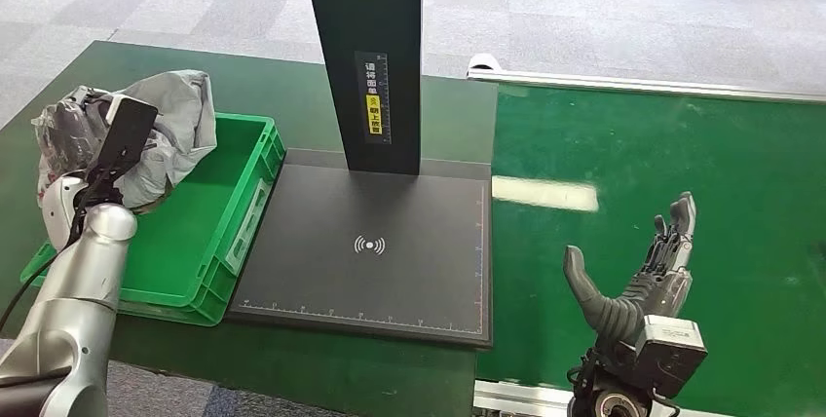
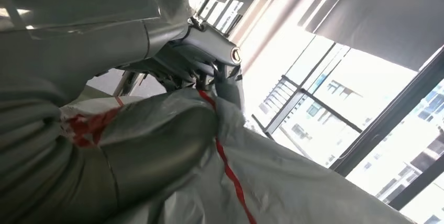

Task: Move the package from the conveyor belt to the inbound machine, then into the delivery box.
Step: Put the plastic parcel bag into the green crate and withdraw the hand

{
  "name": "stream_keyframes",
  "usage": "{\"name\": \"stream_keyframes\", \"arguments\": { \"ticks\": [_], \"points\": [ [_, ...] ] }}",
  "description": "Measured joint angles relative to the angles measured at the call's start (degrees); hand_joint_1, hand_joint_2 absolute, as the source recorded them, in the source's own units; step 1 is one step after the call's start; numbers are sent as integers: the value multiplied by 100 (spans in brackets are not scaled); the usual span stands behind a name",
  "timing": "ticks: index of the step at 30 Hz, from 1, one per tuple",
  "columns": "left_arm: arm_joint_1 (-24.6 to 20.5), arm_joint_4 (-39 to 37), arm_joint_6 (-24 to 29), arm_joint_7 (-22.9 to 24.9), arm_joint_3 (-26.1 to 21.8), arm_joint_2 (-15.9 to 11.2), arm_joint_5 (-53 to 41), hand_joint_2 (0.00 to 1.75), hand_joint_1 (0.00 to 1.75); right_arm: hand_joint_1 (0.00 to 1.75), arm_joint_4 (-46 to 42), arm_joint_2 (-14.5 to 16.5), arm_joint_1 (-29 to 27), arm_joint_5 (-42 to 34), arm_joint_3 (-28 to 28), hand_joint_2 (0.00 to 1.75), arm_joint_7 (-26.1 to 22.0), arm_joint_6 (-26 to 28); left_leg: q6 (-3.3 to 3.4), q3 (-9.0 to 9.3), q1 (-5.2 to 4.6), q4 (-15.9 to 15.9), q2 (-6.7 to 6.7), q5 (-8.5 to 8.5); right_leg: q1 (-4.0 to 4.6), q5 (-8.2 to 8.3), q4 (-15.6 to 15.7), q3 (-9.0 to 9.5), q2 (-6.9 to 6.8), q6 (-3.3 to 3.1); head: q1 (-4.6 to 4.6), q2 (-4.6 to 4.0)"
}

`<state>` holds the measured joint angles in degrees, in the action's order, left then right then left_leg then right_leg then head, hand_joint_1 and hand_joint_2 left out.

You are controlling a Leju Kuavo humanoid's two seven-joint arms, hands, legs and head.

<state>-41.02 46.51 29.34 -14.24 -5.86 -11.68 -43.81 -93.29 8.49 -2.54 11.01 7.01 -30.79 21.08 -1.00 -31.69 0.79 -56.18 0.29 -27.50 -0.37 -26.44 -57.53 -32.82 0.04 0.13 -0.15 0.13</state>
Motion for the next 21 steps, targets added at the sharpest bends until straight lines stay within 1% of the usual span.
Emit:
{"name": "stream_keyframes", "arguments": {
  "ticks": [3,6,17,21],
  "points": [
    [-139,-361,6,97,4,2,-140,175,0,0,-4,5,-12,54,-1,175,65,-10,0,-1,-1,-1,2,0,0,0,0,-2,1,0,1,0],
    [-195,-539,39,190,8,14,-254,175,0,0,-7,14,-42,79,-3,175,96,-9,0,-3,-1,-1,2,-1,-1,-1,0,-4,1,0,1,0],
    [-224,-749,99,181,5,21,-299,175,0,0,-7,15,-127,99,0,175,109,21,0,-2,0,-1,2,-1,0,0,0,-4,1,0,0,0],
    [-261,-823,228,38,-6,22,-217,175,0,0,-7,16,-141,99,5,175,121,70,0,-3,0,-1,2,-1,0,0,0,-3,1,0,1,0]
  ]
}}
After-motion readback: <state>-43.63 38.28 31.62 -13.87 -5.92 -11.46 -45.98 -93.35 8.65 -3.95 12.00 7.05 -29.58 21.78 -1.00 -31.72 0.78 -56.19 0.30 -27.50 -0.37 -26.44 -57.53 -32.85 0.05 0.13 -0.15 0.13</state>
